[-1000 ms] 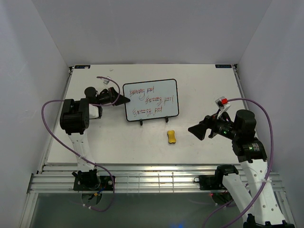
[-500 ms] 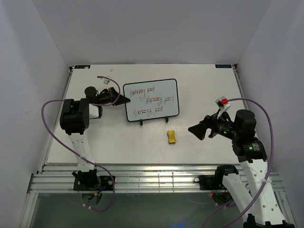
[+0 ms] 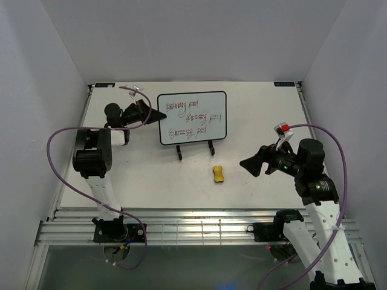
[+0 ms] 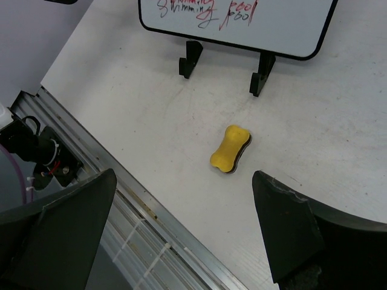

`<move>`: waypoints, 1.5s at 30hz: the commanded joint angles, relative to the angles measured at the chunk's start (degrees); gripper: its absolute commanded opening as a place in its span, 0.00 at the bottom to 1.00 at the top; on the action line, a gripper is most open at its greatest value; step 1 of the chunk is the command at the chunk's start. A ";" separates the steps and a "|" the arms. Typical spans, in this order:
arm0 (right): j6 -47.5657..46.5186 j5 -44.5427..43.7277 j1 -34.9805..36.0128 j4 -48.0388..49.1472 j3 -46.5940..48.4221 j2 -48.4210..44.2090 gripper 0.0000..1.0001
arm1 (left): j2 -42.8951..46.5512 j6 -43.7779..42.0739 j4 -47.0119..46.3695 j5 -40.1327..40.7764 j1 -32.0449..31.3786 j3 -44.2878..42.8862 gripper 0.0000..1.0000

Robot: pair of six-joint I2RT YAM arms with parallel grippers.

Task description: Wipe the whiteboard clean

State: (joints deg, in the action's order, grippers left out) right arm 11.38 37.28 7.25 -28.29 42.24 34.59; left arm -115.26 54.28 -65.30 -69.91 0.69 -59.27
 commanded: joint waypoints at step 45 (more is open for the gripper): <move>17.28 -59.25 42.15 11.59 10.58 56.37 0.64 | 62.70 -4.97 47.37 32.56 0.37 5.83 0.00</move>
State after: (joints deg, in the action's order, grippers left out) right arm 29.02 -19.79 49.52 -18.65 50.89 89.89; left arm -55.75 50.37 -13.72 -37.95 0.99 -52.73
